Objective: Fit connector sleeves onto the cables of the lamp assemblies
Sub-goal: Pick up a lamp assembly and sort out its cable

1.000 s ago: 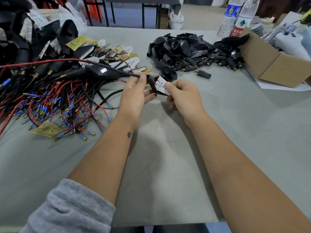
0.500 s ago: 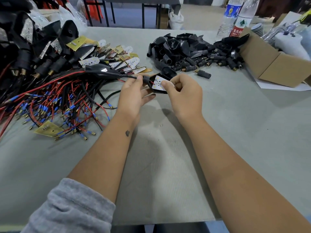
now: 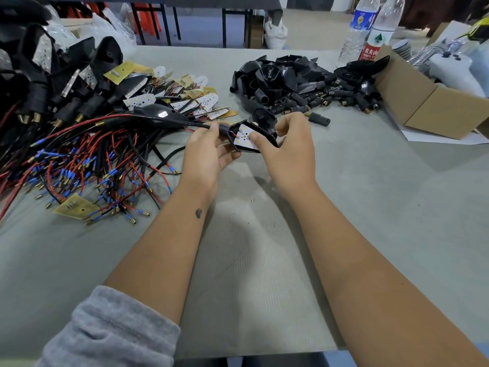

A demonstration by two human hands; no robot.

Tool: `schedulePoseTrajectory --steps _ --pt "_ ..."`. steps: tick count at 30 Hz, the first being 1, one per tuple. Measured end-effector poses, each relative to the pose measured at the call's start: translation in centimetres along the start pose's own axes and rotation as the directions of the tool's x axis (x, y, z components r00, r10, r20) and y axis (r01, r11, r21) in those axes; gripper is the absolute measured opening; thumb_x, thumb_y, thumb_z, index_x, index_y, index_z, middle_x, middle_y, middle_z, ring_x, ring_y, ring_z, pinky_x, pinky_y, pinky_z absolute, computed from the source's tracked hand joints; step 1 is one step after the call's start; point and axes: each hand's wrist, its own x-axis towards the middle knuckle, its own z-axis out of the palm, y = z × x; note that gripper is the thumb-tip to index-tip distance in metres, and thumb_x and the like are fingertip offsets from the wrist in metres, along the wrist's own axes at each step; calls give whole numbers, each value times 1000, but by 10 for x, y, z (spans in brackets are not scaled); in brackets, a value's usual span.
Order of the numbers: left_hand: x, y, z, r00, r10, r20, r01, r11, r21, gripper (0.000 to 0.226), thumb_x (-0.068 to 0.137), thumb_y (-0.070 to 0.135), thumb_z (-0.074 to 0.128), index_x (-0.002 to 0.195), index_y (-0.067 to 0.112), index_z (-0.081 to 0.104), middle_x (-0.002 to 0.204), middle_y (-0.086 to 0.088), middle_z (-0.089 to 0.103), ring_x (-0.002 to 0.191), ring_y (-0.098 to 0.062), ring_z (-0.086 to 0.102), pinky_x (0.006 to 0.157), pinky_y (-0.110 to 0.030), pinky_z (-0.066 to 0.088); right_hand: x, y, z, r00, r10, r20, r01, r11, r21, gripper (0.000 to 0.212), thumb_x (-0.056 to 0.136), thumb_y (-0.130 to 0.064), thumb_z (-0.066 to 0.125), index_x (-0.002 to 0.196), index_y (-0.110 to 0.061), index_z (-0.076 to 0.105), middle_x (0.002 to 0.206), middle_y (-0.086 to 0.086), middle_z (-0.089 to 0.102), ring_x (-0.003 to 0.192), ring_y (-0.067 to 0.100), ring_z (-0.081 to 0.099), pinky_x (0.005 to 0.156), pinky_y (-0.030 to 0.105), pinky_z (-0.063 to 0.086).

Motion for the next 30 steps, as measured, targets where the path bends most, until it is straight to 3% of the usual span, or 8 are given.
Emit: schedulePoseTrajectory --steps 2,5,8,11,18,23,26,30 --pt "1 0 0 1000 0 7 0 1000 -9 24 104 18 42 85 13 55 78 -5 71 66 -19 66 53 -26 52 1 -1 -1 989 79 128 -91 991 94 16 88 -33 68 92 -25 54 90 -11 58 80 8 57 68 25 45" --pt "3 1 -1 1000 1 17 -1 1000 23 25 104 20 41 86 15 57 75 -1 71 66 -18 68 54 -27 52 2 -4 -1 967 92 236 -132 978 161 12 94 -23 61 83 -21 61 74 -3 63 55 6 62 53 18 45" --pt "4 0 -1 1000 -4 18 4 1000 14 23 104 20 41 90 14 57 82 -3 72 75 -19 71 65 -33 59 4 -5 -2 968 127 217 -166 971 172 17 94 -22 61 79 -16 61 74 4 64 46 5 60 49 18 45" --pt "6 0 -4 1000 21 -1 -21 998 -60 19 105 17 39 95 11 54 88 -9 71 85 -23 71 82 -39 59 5 -2 -4 966 155 207 -190 968 163 20 96 -24 59 80 -11 60 71 6 61 45 8 61 58 32 49" --pt "10 10 -18 998 42 -46 -52 968 -245 17 106 21 39 98 17 55 92 -3 74 82 -23 70 79 -39 59 3 -4 -2 961 142 238 -175 977 122 26 97 -28 56 83 -6 60 77 18 69 41 13 59 53 30 46" --pt "1 7 -8 990 -34 137 40 998 -41 3 100 19 52 102 19 55 96 -2 73 86 -22 71 74 -37 60 -1 -6 1 962 119 244 -151 982 114 24 98 -27 55 82 -9 59 78 16 69 42 16 62 54 33 49" --pt "-3 0 -4 976 -35 214 -6 983 185 24 94 6 60 115 13 51 96 -7 71 86 -19 69 80 -33 59 -3 -7 1 963 128 236 -167 974 151 26 98 -27 55 88 -3 58 74 18 69 47 18 67 56 33 50" --pt "-4 -1 -3 982 5 186 -44 977 207 26 95 -4 54 117 10 52 89 -7 70 78 -17 69 74 -29 60 -3 -7 1 965 137 224 -178 968 175 25 94 -27 61 81 -6 56 75 15 67 52 24 68 52 34 49"
